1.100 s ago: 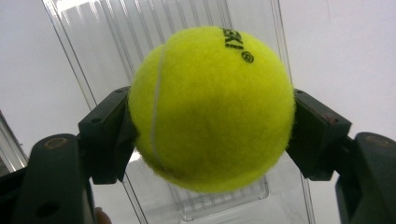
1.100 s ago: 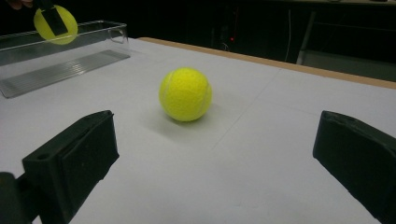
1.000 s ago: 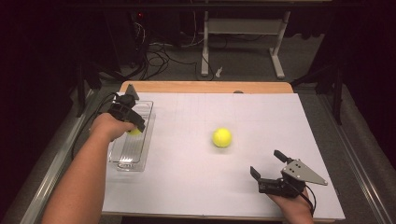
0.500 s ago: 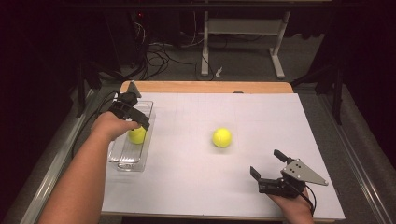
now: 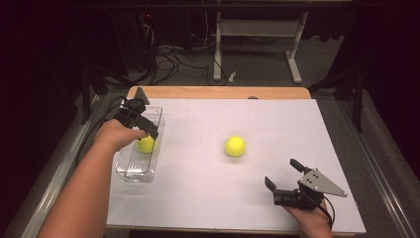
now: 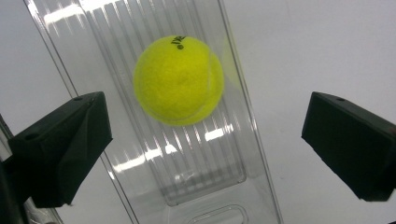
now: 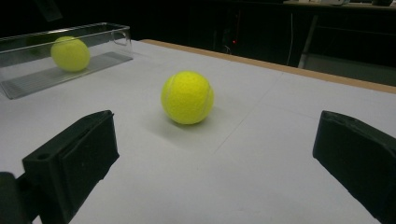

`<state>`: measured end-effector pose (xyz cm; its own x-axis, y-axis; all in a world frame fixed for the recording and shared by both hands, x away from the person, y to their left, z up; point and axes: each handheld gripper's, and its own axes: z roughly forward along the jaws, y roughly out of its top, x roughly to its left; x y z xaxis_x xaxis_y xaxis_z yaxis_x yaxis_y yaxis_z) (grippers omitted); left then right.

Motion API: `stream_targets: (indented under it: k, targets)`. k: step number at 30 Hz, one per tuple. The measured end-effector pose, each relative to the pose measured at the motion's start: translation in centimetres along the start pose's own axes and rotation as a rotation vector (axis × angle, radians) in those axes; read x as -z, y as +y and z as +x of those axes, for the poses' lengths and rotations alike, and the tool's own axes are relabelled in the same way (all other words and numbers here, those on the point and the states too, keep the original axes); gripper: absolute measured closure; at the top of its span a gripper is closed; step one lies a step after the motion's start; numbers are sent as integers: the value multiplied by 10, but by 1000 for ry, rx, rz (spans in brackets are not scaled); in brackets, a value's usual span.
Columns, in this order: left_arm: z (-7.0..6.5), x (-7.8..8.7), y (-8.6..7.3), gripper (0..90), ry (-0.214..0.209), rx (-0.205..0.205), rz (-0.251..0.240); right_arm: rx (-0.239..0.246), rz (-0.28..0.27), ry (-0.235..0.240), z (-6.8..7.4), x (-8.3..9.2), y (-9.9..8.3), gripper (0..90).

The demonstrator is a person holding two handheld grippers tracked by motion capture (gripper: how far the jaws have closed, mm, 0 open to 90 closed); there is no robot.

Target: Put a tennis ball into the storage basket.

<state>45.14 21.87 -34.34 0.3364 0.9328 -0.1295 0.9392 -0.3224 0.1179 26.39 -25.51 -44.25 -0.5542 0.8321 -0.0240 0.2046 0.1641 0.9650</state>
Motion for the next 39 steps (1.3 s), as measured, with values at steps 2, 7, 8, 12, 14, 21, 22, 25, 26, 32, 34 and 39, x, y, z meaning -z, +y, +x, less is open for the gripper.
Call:
stream_targets:
  k: [2,7,8,12,14,21,22,25,26,32,34,39]
  targets:
    - [-2,2,-1,26,0,-8,-3,1,1,0,0,0,0,6]
    - [-8,3,-5,34,-21,-9,-2,5,-1,2,1,-1,0,6]
    - [-11,4,-5,34,-12,-13,-6,3,0,1,1,-1,0,6]
    - [-20,2,-8,34,-4,-37,-7,6,1,2,1,-1,0,6]
    - [-25,0,-8,32,-1,-52,-7,7,2,2,2,-1,0,6]
    - [-45,1,-12,27,-9,-114,-23,7,3,3,2,-1,0,6]
    - [-47,0,-13,25,-8,-120,-22,6,3,3,2,-1,0,6]
    - [-56,1,-16,18,-6,-145,-26,6,2,4,2,-2,0,6]
    - [-59,1,-18,18,-8,-151,-31,6,3,4,2,-2,0,6]
    - [-73,-2,-21,8,-14,-188,-23,7,0,5,3,-1,1,6]
    - [-77,-2,-21,8,-23,-197,-23,6,-1,4,3,-1,1,6]
    - [-83,-4,-22,8,-24,-217,-31,4,-3,4,2,-1,1,6]
